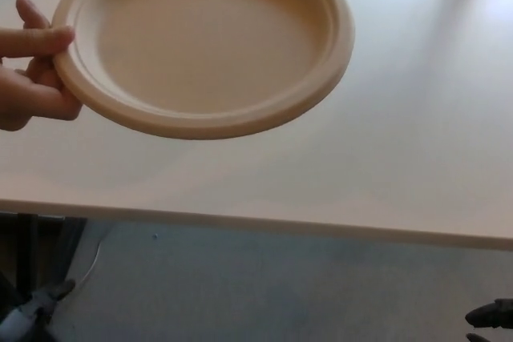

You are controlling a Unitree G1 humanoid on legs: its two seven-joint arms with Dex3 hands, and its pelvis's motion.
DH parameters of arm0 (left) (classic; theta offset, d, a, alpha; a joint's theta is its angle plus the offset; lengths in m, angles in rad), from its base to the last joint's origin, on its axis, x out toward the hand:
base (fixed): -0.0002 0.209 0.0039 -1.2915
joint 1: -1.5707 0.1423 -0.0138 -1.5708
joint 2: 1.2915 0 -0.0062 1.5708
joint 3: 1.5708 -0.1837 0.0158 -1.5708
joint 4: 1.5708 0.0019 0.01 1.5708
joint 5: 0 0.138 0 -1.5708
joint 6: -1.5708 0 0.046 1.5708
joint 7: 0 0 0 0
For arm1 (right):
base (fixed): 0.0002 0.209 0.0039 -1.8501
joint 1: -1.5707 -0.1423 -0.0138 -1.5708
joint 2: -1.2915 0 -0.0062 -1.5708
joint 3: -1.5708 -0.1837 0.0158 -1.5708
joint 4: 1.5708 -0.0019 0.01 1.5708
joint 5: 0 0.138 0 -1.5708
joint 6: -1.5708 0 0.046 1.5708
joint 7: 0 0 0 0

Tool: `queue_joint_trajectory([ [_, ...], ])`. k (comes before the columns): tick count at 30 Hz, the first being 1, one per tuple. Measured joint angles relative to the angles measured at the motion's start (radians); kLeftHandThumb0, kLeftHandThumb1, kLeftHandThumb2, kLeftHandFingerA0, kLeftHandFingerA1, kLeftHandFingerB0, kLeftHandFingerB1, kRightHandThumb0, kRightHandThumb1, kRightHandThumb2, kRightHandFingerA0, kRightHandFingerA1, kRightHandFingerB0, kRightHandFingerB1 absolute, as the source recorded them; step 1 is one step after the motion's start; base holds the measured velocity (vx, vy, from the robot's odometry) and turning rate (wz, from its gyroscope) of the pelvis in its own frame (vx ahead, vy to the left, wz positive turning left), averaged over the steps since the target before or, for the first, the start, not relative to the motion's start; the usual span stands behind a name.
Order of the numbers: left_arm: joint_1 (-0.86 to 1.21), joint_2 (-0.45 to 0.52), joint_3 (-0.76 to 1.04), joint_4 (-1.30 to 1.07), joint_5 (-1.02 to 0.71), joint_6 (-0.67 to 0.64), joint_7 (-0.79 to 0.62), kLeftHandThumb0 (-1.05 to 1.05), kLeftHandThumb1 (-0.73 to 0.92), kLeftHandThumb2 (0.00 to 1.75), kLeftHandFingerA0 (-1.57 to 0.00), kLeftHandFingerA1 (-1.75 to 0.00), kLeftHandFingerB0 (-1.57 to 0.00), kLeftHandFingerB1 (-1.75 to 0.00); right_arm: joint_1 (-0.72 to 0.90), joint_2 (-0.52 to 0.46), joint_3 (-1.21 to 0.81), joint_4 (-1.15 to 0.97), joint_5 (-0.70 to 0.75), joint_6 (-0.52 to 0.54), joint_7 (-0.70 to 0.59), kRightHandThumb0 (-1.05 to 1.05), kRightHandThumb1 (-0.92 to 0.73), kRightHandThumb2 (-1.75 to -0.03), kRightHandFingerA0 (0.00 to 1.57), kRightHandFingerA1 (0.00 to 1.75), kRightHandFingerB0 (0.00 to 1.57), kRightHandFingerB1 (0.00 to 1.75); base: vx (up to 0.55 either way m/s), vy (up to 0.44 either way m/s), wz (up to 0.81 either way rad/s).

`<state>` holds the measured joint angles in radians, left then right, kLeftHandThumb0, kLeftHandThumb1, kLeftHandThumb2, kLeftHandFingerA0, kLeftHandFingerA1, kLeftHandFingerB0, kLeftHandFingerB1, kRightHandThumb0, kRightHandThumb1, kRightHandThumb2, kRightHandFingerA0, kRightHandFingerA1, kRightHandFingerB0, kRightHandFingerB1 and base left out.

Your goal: A person passes a plate to the robot and the robot grabs it with its left hand and places it at the centre of the table infront of it

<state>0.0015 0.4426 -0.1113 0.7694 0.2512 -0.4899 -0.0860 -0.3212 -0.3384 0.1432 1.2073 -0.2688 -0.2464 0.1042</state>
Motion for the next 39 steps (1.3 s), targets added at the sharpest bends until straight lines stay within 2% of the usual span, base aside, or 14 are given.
queue_joint_trajectory([
  [2, 0.059, -0.001, 0.0, -0.078, 0.004, -0.033, 0.01, -0.73, 0.47, 0.85, -0.05, -0.38, -0.04, -0.25, 0.007, 0.0, 0.001, 0.0, 0.0, -0.004, 0.0, -0.7, -0.75, -0.62, 0.49, 0.62, 0.34, 0.44, 0.09, -0.009, 0.01],
  [5, 0.146, -0.006, 0.003, -0.188, 0.012, -0.074, 0.026, -0.75, 0.49, 0.8, -0.08, -0.39, -0.06, -0.32, 0.021, 0.0, 0.006, 0.001, -0.001, -0.01, 0.001, -0.72, -0.75, -0.62, 0.48, 0.61, 0.34, 0.45, 0.0, 0.0, 0.0],
  [6, 0.181, -0.007, 0.005, -0.233, 0.016, -0.087, 0.032, -0.36, 0.28, 0.89, 0.0, -0.49, 0.0, -0.48, 0.027, 0.0, 0.009, 0.002, -0.002, -0.012, 0.001, -0.72, -0.75, -0.62, 0.48, 0.6, 0.35, 0.45, 0.0, 0.0, 0.0],
  [9, 0.276, -0.012, 0.013, -0.366, 0.029, -0.117, 0.051, -0.35, 0.3, 0.9, 0.0, -0.49, 0.0, -0.48, 0.046, 0.002, 0.016, 0.004, -0.004, -0.015, 0.004, -0.71, -0.75, -0.62, 0.49, 0.6, 0.35, 0.44, 0.0, 0.0, 0.0],
  [10, 0.305, -0.014, 0.019, -0.412, 0.035, -0.124, 0.057, -0.35, 0.3, 0.9, 0.0, -0.49, 0.0, -0.48, 0.05, 0.002, 0.019, 0.004, -0.004, -0.015, 0.004, -0.71, -0.75, -0.62, 0.49, 0.6, 0.35, 0.44, 0.0, 0.0, 0.0],
  [11, 0.327, -0.016, 0.024, -0.45, 0.04, -0.129, 0.062, -0.69, 0.56, 0.58, -0.19, -0.29, -0.16, -0.27, 0.052, 0.003, 0.022, 0.005, -0.005, -0.015, 0.004, -0.7, -0.75, -0.62, 0.5, 0.6, 0.35, 0.44, 0.0, 0.0, 0.0],
  [23, 0.496, -0.063, 0.143, -0.938, 0.06, -0.202, 0.093, -0.67, 0.6, 0.59, -0.26, -0.34, -0.22, -0.31, 0.056, 0.009, 0.043, 0.011, -0.005, -0.016, 0.009, -0.69, -0.74, -0.62, 0.44, 0.61, 0.35, 0.48, 0.0, 0.0, 0.0],
  [24, 0.51, -0.07, 0.162, -0.994, 0.06, -0.21, 0.095, -0.71, 0.49, 0.79, -0.26, -0.43, -0.18, -0.4, 0.056, 0.01, 0.043, 0.011, -0.005, -0.016, 0.01, -0.67, -0.74, -0.62, 0.45, 0.6, 0.36, 0.47, 0.0, 0.0, 0.0],
  [25, 0.521, -0.081, 0.179, -1.037, 0.06, -0.216, 0.096, -0.71, 0.49, 0.79, -0.26, -0.43, -0.18, -0.4, 0.056, 0.01, 0.044, 0.011, -0.005, -0.016, 0.011, -0.67, -0.74, -0.62, 0.45, 0.6, 0.36, 0.47, 0.0, 0.0, 0.0],
  [26, 0.529, -0.096, 0.201, -1.085, 0.06, -0.226, 0.099, -0.36, 0.32, 0.92, 0.0, -0.48, 0.0, -0.48, 0.056, 0.011, 0.044, 0.012, -0.005, -0.016, 0.012, -0.67, -0.74, -0.62, 0.46, 0.58, 0.36, 0.46, 0.0, 0.0, 0.0],
  [27, 0.53, -0.102, 0.21, -1.104, 0.06, -0.23, 0.1, -0.36, 0.32, 0.92, 0.0, -0.48, 0.0, -0.48, 0.056, 0.011, 0.044, 0.012, -0.005, -0.016, 0.012, -0.67, -0.74, -0.62, 0.46, 0.58, 0.36, 0.46, 0.0, 0.0, 0.0],
  [29, 0.533, -0.131, 0.257, -1.201, 0.058, -0.255, 0.107, -0.36, 0.27, 0.89, 0.0, -0.48, 0.0, -0.48, 0.055, 0.011, 0.045, 0.015, -0.005, -0.016, 0.013, -0.69, -0.75, -0.62, 0.46, 0.6, 0.36, 0.47, 0.0, 0.0, 0.0],
  [30, 0.531, -0.137, 0.274, -1.234, 0.057, -0.264, 0.11, -0.72, 0.56, 0.58, -0.19, -0.31, -0.16, -0.3, 0.055, 0.012, 0.045, 0.015, -0.005, -0.016, 0.013, -0.69, -0.75, -0.62, 0.47, 0.6, 0.37, 0.47, 0.0, 0.0, 0.0],
  [39, 0.427, -0.208, 0.418, -1.491, 0.032, -0.35, 0.134, -0.68, 0.56, 0.58, -0.21, -0.31, -0.23, -0.32, 0.056, 0.011, 0.048, 0.029, -0.006, -0.016, 0.024, -0.68, -0.74, -0.62, 0.48, 0.62, 0.4, 0.48, 0.0, 0.0, 0.0],
])
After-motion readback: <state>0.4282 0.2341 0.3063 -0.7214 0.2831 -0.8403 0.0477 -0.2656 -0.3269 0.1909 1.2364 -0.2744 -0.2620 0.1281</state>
